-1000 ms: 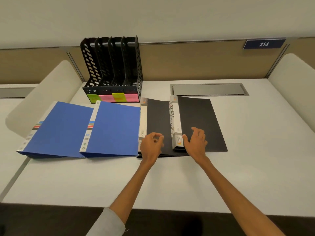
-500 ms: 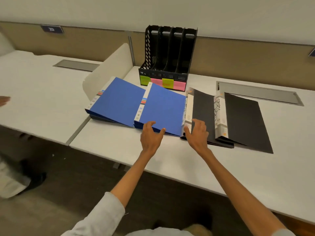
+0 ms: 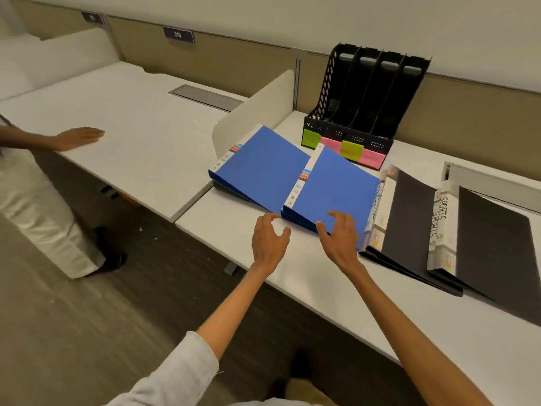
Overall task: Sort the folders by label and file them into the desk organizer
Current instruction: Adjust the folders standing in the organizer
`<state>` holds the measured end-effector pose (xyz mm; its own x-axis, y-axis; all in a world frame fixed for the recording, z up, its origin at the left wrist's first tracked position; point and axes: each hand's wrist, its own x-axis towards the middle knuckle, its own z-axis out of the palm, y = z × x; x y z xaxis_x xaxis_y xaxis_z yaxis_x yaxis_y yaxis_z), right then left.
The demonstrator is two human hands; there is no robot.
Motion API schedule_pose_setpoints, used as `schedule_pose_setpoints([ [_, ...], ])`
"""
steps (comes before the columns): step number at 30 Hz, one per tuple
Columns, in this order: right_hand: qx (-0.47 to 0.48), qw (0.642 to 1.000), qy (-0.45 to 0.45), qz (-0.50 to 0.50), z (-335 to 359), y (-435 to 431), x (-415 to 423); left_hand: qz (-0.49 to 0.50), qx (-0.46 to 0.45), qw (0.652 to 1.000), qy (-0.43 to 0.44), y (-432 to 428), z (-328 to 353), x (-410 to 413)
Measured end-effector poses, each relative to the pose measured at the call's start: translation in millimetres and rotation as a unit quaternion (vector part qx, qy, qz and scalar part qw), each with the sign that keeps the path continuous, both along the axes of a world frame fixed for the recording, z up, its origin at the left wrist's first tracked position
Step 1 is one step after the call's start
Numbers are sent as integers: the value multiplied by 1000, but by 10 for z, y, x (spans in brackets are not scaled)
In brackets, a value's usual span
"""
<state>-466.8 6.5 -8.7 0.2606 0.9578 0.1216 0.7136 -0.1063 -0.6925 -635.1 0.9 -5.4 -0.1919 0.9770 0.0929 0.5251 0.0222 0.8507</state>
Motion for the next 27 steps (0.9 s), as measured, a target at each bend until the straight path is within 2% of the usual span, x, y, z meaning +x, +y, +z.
schedule_pose_setpoints([
  [12, 4, 995, 21, 101, -6, 947, -381, 82, 3, 997, 12, 687, 114, -416],
  [27, 10, 986, 20, 163, -28, 1980, -683, 146, -32, 988, 48, 1709, 273, -1004],
])
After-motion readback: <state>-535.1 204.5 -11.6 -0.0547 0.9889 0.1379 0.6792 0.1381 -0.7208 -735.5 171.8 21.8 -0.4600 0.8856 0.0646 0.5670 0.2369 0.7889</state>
